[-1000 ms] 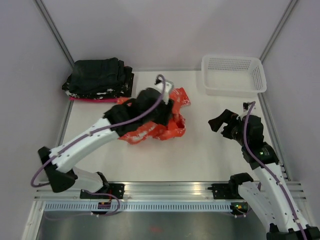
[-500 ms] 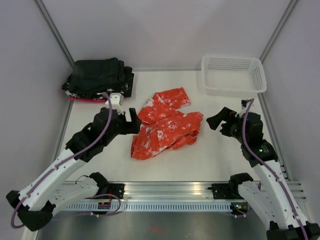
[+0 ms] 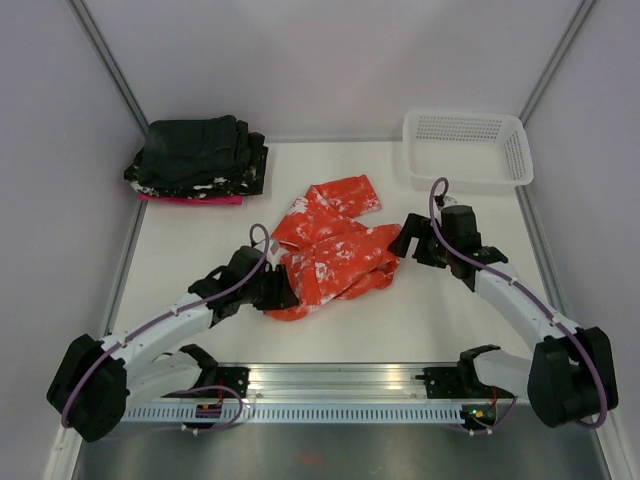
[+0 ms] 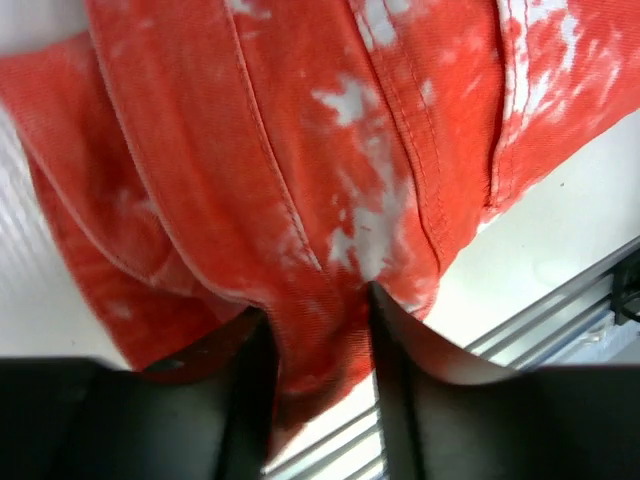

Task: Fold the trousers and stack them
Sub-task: Flatten the trousers out

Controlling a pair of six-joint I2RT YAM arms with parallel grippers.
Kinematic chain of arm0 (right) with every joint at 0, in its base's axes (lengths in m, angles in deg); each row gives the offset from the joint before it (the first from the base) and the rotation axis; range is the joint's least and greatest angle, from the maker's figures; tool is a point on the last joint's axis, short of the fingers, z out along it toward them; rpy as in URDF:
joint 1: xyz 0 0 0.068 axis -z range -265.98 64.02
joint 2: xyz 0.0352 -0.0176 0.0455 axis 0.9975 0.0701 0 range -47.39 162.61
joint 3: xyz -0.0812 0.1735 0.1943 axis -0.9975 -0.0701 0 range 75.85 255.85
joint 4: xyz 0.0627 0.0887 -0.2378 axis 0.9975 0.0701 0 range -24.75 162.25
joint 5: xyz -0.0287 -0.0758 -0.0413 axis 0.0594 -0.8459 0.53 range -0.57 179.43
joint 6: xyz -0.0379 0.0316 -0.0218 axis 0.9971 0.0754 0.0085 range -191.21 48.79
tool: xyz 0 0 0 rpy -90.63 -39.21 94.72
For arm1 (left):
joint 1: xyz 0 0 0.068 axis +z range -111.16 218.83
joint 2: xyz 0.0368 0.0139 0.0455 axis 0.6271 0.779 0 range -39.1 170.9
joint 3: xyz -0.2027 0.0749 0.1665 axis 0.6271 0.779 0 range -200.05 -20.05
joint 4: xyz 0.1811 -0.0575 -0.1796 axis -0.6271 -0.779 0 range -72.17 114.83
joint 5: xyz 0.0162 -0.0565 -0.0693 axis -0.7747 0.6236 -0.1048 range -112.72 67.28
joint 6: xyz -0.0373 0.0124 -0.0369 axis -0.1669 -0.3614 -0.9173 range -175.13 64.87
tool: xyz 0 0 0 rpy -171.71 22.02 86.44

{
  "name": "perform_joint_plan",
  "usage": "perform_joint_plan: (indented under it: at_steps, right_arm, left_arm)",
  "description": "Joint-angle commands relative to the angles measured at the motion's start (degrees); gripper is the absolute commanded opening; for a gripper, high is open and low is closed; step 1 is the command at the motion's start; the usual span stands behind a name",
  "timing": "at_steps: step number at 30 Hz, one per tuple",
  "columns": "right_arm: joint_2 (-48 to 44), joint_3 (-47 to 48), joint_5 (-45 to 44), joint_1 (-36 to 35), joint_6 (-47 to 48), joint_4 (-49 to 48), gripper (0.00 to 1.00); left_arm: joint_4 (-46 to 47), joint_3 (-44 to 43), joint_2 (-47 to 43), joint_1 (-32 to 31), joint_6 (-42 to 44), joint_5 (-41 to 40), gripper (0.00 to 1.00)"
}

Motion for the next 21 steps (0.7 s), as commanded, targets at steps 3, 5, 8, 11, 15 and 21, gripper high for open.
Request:
perform_joint_plan:
  at_steps: [3,5,8,11,15,21]
  right_arm:
    - [7.0,7.04,2.8,-2.92,0.97,-5.84,0.96]
    - [10.0,12.13,1.57,-2.92,1.76,-3.11,0.93]
    - [11.15,18.64,-0.44,-2.92,3.52,1.38,0.88]
    - [9.48,22.25,-1.51,-2.92,3.96,2.09,0.81]
    - [7.02,25.68,-1.34,-2.92,3.17,4.19,0.8]
    - [-1.48,26.04,0.95,6.97,-3.24,11.13,0.85]
  left_arm:
    - [9.97,-2.37,3.64,0.02,1.73,3.23,0.05]
    - [7.53,-6.93,2.59,0.19,2.96,-3.32,0.02]
    - [-0.99,-19.66,0.57,1.42,8.57,-12.64,0.02]
    - [-9.15,-35.65,0.48,1.6,15.69,-16.98,0.02]
    - [-8.93,-47.81,-0.84,1.6,24.66,-10.34,0.02]
    - [-8.98,-63.95,8.45,0.29,23.11,10.49,0.02]
